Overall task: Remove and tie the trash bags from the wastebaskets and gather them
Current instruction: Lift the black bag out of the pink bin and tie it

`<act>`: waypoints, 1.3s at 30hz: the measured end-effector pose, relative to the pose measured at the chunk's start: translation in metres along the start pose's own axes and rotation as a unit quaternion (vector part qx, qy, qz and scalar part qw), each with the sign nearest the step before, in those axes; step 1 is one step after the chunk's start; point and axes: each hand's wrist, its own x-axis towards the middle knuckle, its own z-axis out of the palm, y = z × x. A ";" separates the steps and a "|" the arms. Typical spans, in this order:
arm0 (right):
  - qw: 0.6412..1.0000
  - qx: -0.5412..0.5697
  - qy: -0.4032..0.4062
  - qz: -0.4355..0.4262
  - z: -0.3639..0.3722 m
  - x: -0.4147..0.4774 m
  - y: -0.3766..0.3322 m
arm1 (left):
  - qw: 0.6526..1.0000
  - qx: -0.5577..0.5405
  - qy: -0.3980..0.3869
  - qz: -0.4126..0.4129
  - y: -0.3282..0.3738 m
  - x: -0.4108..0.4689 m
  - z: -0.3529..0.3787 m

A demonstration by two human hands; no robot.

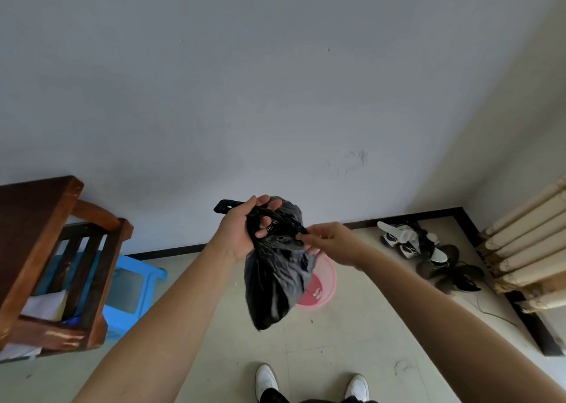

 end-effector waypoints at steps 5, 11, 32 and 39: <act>0.999 -0.011 0.039 -0.026 -0.003 0.001 -0.004 | 0.992 0.112 -0.044 -0.044 0.009 -0.007 0.010; 0.978 -0.114 0.145 -0.097 -0.016 0.009 -0.030 | 0.963 0.249 -0.084 -0.053 0.022 -0.011 0.024; 0.997 -0.036 -0.050 0.040 -0.005 0.013 -0.012 | 0.989 0.011 0.137 0.059 0.010 0.007 0.017; 0.989 0.138 0.002 0.042 -0.016 0.015 -0.031 | 0.988 0.123 0.082 0.047 0.007 0.004 0.030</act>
